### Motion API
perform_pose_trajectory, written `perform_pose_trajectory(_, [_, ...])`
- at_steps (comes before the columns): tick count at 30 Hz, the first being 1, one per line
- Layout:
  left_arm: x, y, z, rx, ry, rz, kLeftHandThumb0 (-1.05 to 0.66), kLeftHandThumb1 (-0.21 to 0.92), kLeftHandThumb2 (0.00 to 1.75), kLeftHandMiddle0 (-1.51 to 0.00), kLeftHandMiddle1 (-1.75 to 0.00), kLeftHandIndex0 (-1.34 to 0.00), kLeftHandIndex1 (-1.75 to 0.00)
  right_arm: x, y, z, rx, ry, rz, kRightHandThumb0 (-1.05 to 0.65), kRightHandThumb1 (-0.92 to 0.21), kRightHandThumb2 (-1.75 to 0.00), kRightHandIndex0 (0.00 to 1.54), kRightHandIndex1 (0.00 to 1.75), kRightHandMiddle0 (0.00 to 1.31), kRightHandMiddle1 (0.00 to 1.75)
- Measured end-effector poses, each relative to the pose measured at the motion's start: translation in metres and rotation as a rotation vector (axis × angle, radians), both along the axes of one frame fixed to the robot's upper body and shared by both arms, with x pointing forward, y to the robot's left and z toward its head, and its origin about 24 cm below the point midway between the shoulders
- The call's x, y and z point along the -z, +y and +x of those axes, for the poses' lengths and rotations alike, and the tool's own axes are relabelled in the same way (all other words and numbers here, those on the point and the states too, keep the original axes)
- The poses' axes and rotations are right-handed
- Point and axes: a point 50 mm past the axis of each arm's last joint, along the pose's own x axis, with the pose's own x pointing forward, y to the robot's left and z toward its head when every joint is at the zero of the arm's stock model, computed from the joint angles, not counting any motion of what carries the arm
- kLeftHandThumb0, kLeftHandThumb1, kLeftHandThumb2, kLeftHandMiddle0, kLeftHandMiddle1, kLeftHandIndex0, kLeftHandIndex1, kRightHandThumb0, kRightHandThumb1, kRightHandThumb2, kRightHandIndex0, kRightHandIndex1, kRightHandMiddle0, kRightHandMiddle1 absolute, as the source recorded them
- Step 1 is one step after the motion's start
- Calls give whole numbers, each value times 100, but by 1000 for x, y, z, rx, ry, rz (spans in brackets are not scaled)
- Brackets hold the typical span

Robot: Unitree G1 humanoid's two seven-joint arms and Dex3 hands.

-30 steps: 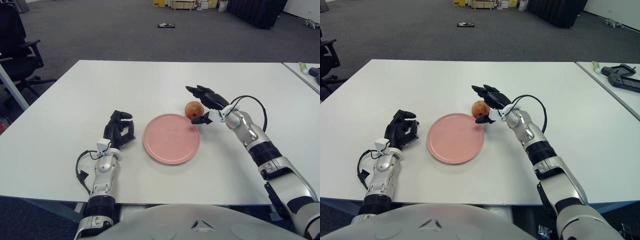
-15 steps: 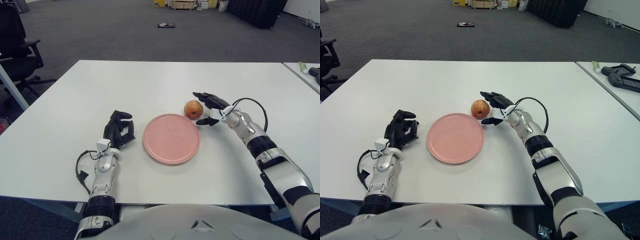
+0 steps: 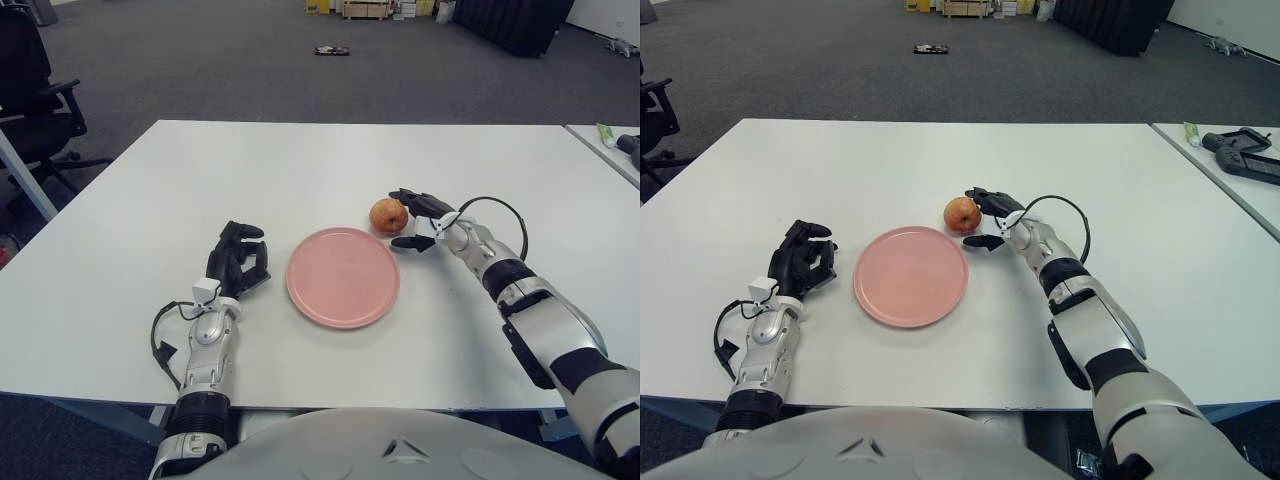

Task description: Put the apple into the plate.

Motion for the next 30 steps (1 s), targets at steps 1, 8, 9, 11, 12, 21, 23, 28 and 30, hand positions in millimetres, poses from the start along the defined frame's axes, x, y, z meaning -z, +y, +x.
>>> perform_pose_trajectory(1, [0, 0, 0, 0, 0, 0, -41, 52, 107, -79, -175, -45, -175, 2, 1, 0, 0, 4, -9, -66, -62, -86, 0, 62, 0, 71])
perform_pose_trajectory(8, [0, 0, -1, 0, 3, 1, -41, 53, 106, -79, -175, -44, -175, 9, 7, -3, -18, 4, -68, -65, -62, -87, 0, 72, 0, 76])
perform_pose_trajectory(9, [0, 0, -1, 0, 3, 1, -41, 53, 106, -79, -175, -44, -175, 8, 8, -2, -20, 0, -75, -65, -62, -87, 0, 73, 0, 76])
perform_pose_trajectory(11, [0, 0, -1, -1, 3, 1, -41, 53, 106, -79, -175, -44, -175, 6, 9, 0, -31, -12, -93, -64, -62, -88, 0, 75, 0, 75])
perform_pose_trajectory(12, [0, 0, -1, -1, 3, 1, -41, 53, 106, -79, -175, -44, -175, 6, 10, 0, -40, -15, -106, -64, -62, -88, 0, 75, 0, 74])
perform_pose_trajectory(21, [0, 0, -1, -2, 2, -1, -41, 53, 106, -79, -175, -44, -175, -2, 22, 6, -84, -38, -129, -63, -59, -89, 0, 79, 0, 72])
perform_pose_trajectory(23, [0, 0, -1, -1, 2, -1, -41, 53, 106, -80, -175, -44, -175, -4, 25, 7, -99, -46, -137, -63, -59, -89, 0, 78, 0, 72])
perform_pose_trajectory(28, [0, -1, -1, 0, 3, 0, -41, 53, 106, -80, -175, -44, -175, -8, 29, 9, -127, -70, -147, -62, -58, -90, 0, 76, 0, 71])
perform_pose_trajectory(30, [0, -1, -1, 0, 3, 0, -41, 53, 106, -80, -175, -44, -175, -9, 30, 10, -135, -76, -150, -62, -58, -91, 0, 75, 0, 72])
